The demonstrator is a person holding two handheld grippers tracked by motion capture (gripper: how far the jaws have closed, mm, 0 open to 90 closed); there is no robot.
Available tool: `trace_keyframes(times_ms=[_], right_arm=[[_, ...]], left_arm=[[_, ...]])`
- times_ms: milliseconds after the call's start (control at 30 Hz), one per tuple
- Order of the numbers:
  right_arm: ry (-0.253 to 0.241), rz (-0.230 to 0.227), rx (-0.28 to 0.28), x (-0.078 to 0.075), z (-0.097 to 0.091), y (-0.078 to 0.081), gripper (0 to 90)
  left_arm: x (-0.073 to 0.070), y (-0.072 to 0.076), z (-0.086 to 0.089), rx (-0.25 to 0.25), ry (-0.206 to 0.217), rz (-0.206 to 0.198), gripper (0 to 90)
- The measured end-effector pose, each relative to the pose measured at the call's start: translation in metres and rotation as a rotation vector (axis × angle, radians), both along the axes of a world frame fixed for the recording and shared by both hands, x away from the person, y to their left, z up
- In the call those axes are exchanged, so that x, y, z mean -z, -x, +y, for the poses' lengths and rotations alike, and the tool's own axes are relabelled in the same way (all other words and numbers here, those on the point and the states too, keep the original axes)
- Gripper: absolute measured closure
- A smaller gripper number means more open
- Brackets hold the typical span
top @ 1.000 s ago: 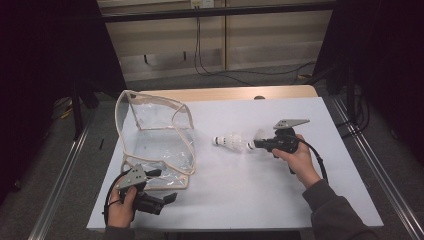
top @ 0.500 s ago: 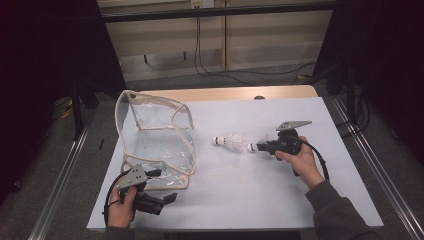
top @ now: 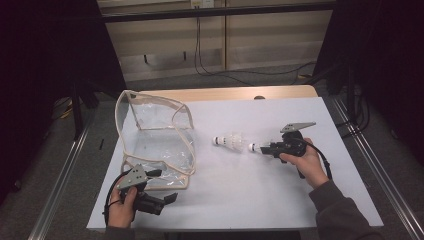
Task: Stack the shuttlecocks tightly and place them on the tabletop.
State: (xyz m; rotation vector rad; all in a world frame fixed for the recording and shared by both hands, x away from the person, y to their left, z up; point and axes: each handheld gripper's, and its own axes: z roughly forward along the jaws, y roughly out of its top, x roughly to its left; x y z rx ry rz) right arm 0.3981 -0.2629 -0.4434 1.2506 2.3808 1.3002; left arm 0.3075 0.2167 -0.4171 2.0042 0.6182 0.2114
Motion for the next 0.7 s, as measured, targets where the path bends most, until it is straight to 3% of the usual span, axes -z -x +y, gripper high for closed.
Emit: trace_keyframes(times_ms=[267, 533, 700], right_arm=[[0.02, 0.013, -0.037, 0.0007, 0.0032, 0.0025, 72.4], [0.023, 0.009, -0.039, -0.0009, 0.0019, 0.0051, 69.8], [0.024, 0.015, -0.071, 0.0001, 0.006, 0.0062, 83.1]], left_arm=[[-0.0001, 0.0001, 0.0004, 0.001, -0.002, -0.001, 2.5], [-0.0003, 0.0002, 0.0002, -0.001, -0.004, -0.003, 2.5], [-0.0002, 0.0006, -0.0003, -0.002, 0.0, 0.0, 2.5]])
